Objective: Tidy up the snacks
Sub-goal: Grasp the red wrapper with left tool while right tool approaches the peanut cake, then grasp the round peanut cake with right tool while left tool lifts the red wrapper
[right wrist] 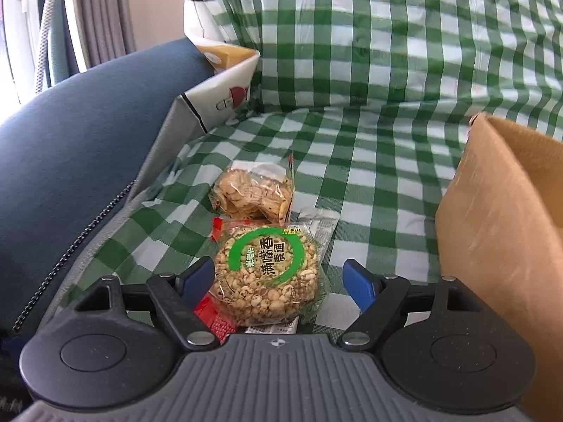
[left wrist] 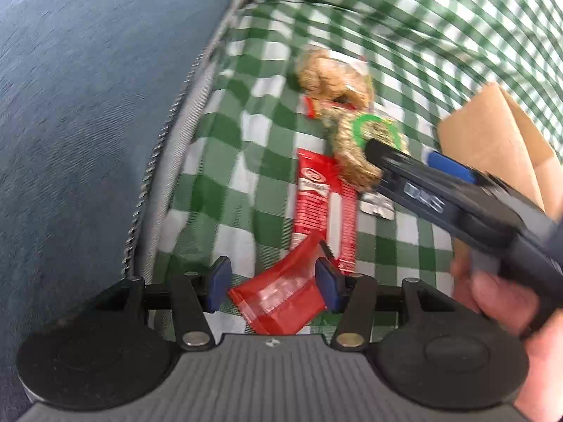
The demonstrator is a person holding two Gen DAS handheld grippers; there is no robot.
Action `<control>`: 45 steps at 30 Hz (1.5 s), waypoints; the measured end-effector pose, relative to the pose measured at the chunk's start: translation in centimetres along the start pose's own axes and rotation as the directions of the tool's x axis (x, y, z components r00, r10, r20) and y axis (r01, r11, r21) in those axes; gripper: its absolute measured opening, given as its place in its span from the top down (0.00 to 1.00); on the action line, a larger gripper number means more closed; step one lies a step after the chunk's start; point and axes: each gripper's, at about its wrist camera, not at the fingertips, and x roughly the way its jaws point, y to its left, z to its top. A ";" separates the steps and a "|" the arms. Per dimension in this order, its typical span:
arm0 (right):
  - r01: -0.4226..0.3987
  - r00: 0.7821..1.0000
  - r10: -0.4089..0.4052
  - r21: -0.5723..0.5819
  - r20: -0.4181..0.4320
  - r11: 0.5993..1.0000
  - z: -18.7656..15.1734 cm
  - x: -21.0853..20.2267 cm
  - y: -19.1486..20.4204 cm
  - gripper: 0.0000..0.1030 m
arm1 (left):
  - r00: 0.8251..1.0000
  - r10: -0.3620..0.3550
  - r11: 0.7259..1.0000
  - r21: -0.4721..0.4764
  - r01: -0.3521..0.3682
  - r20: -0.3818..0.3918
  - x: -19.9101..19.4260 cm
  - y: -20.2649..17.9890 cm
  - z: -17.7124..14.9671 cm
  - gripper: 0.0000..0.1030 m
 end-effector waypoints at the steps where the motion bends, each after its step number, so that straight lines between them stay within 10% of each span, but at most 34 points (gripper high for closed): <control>1: -0.001 1.000 0.001 0.006 -0.007 1.000 0.1 0.3 -0.1 0.21 | 1.000 -0.001 0.999 0.035 0.001 -0.004 0.1 -0.5 -0.1 0.42; 14: -0.031 0.998 0.032 0.020 -0.060 0.999 0.2 2.7 -0.3 0.17 | 0.997 0.042 0.968 0.249 -0.023 -0.070 2.4 -3.7 -1.8 0.30; 21: -0.053 0.997 0.053 0.004 -0.065 0.999 0.2 2.5 -0.2 0.19 | 0.997 0.027 0.970 0.245 -0.009 -0.067 2.1 -3.7 -1.8 0.64; 27: -0.068 0.997 0.068 0.004 -0.043 0.998 0.3 1.8 -0.5 0.39 | 0.999 -0.012 0.984 0.179 0.021 -0.050 1.6 -2.8 -1.2 0.98; 35: -0.049 0.998 0.049 0.007 -0.028 0.999 0.3 0.3 -1.5 0.84 | 0.998 -0.061 0.995 0.082 0.062 -0.016 0.6 -1.6 -0.7 0.98; 38: -0.053 0.998 0.053 0.015 -0.028 0.998 0.3 -0.1 -1.8 0.77 | 0.996 -0.065 0.990 0.121 0.072 -0.063 1.0 -2.4 -1.3 0.60; 39: -0.047 0.999 0.047 0.007 -0.023 0.999 0.3 -0.3 -1.8 0.54 | 0.996 -0.060 0.985 0.158 0.071 -0.069 1.2 -3.1 -1.6 0.47; 41: -0.044 0.999 0.044 0.003 -0.004 0.999 0.3 -0.6 -1.7 0.28 | 0.996 -0.045 0.972 0.229 0.060 -0.072 1.4 -4.2 -1.9 0.40; 45: -0.068 0.998 0.067 -0.008 -0.017 0.998 0.2 -0.1 -1.1 0.21 | 0.993 -0.008 0.949 0.312 0.043 -0.114 2.4 -5.5 -2.7 0.37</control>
